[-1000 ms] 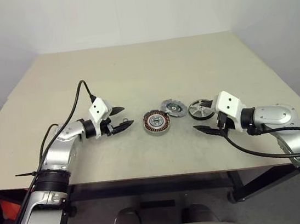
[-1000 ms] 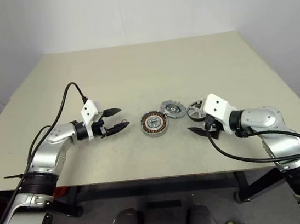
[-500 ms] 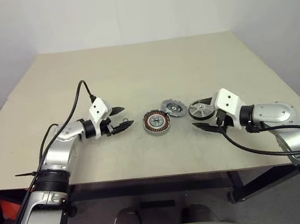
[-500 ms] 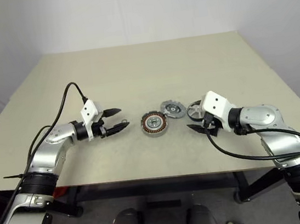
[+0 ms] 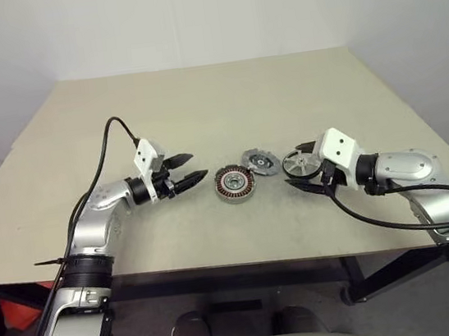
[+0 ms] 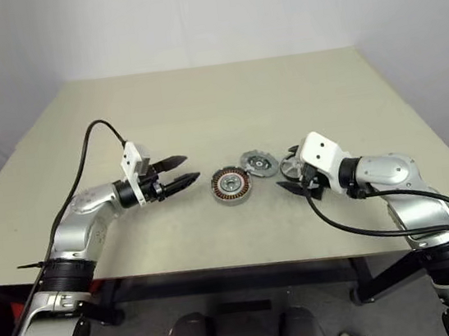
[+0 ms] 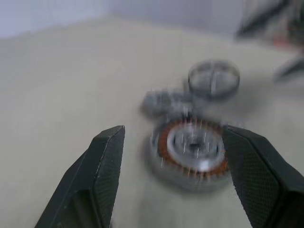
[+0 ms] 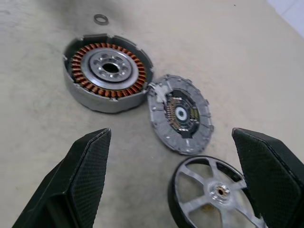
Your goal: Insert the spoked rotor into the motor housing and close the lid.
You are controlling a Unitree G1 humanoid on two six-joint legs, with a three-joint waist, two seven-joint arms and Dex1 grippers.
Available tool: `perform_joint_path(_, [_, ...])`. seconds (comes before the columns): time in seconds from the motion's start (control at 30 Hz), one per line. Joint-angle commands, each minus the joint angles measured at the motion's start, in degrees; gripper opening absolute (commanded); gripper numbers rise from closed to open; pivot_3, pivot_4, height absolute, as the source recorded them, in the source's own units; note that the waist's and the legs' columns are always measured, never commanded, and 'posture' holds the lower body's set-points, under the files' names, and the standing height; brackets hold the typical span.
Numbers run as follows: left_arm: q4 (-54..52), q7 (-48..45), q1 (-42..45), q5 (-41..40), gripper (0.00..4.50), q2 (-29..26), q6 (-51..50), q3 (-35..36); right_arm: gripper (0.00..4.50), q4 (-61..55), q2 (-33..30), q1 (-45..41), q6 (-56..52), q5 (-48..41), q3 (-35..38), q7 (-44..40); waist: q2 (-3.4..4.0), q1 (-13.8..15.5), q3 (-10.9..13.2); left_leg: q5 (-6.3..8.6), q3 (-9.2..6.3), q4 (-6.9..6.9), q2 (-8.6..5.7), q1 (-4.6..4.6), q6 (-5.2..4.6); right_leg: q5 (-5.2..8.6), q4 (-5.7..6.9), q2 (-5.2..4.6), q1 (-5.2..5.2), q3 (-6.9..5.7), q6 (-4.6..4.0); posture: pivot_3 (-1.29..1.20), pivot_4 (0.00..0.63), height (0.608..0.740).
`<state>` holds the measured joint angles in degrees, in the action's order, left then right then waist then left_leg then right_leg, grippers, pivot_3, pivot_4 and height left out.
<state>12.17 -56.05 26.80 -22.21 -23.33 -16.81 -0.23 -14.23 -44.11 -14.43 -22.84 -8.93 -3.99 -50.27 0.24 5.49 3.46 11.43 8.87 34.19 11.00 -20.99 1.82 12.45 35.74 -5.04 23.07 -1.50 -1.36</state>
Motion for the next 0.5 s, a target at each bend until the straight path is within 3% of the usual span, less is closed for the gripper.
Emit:
perform_joint_path(0.03, [-0.3, 2.1, -0.1, 3.3, 3.39, -1.4, 2.6, -0.2, 4.19, -1.7, -0.2, -0.7, 0.3, 0.4, 0.5, 0.5, 0.01, 0.0, 0.0, 0.01, 0.0, 0.0, 0.0, 0.0, -0.01, 0.0, 0.0, 0.0, 0.0, 0.0, 0.0, 0.0, 0.0, 0.74])
perform_joint_path(0.2, [10.2, 12.1, 5.2, 16.9, 3.39, -2.5, 13.9, -3.8, 4.19, -0.4, 0.1, -1.0, 0.8, 0.9, 0.2, 1.1, 0.0, 0.1, 0.0, 0.01, -0.05, 0.01, -0.02, 0.0, -0.02, 0.0, -0.03, 0.0, -0.04, 0.0, 0.02, 0.0, 0.0, 0.74])
perform_joint_path(0.5, [19.1, 7.9, 9.2, 17.1, 3.39, -0.3, 13.3, -5.3, 4.19, 0.1, 1.6, -1.6, 0.7, 1.6, -0.5, 2.5, -0.03, 0.1, 0.0, -0.03, -0.15, 0.04, -0.07, -0.06, 0.04, -0.01, -0.05, -0.03, -0.08, -0.03, 0.03, 0.0, 0.0, 0.74])
